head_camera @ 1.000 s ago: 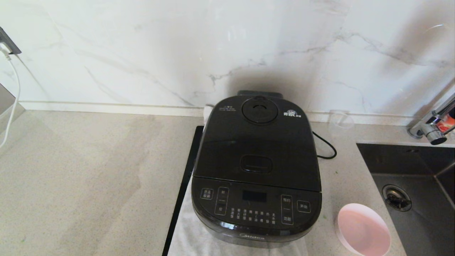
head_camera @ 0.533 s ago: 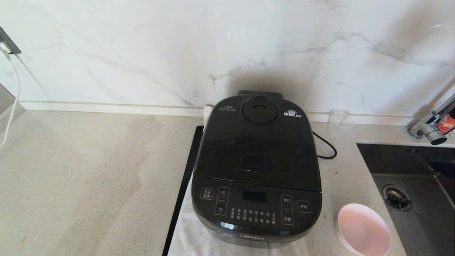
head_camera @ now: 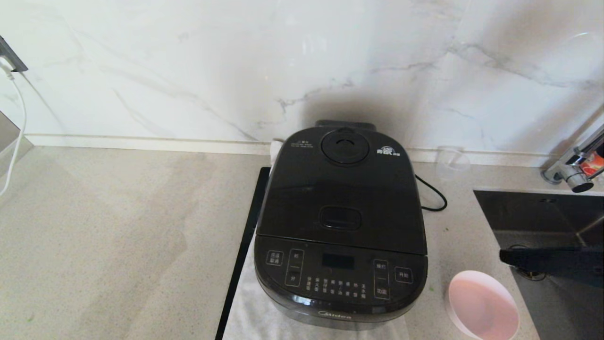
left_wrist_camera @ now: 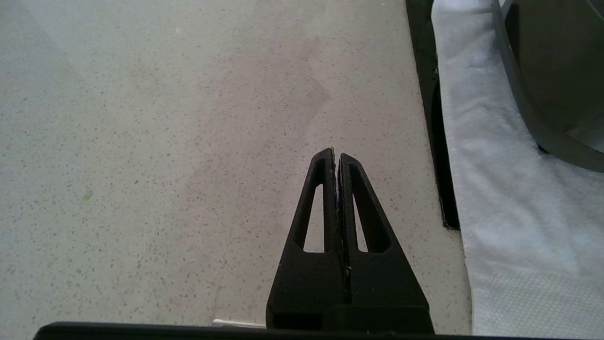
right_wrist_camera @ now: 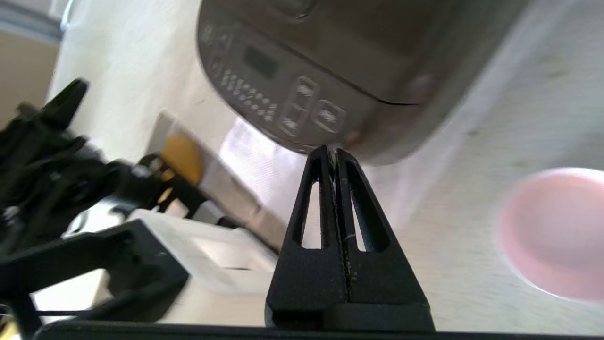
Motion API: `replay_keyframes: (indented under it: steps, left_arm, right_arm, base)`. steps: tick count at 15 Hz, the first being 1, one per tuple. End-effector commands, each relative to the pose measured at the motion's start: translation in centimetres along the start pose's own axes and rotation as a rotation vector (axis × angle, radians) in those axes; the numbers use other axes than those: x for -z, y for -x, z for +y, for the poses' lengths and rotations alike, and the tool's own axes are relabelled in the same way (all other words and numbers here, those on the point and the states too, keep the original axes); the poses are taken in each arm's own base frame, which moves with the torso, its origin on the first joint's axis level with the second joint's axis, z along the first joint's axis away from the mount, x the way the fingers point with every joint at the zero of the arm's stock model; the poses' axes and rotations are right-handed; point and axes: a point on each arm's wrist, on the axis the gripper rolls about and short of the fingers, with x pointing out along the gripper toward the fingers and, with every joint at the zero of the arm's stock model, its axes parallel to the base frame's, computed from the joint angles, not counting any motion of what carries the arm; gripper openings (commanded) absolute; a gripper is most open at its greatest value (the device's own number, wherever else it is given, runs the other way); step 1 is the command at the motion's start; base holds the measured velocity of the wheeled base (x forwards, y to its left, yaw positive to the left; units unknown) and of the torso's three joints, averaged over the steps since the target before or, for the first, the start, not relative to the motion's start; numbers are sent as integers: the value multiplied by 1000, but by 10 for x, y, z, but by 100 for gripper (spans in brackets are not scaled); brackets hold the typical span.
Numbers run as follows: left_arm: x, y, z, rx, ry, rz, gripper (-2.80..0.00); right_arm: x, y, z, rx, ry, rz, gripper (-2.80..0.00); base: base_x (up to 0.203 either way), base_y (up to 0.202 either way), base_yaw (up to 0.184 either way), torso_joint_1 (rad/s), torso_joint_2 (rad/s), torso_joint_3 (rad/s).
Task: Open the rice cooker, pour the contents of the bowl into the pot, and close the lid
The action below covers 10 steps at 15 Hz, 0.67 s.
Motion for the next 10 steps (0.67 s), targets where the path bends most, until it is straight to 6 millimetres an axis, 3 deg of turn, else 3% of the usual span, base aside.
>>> replay_keyframes:
  steps: [1, 3, 7, 10]
  left_arm:
    - [3, -1, 0, 0, 0, 10, -280]
    - [3, -1, 0, 0, 0, 10, -280]
    - [3, -1, 0, 0, 0, 10, -280]
    - [3, -1, 0, 0, 0, 10, -280]
  right_arm:
    - [-7, -35, 6, -27, -32, 99, -280]
    - [-4, -50, 16, -76, -40, 160, -280]
    - [2, -84, 19, -66, -53, 248, -280]
    - [3, -98, 19, -69, -63, 253, -280]
  base:
    - [0, 0, 0, 0, 0, 0]
    - [0, 0, 0, 0, 0, 0]
    - [0, 0, 0, 0, 0, 0]
    - [0, 0, 0, 0, 0, 0]
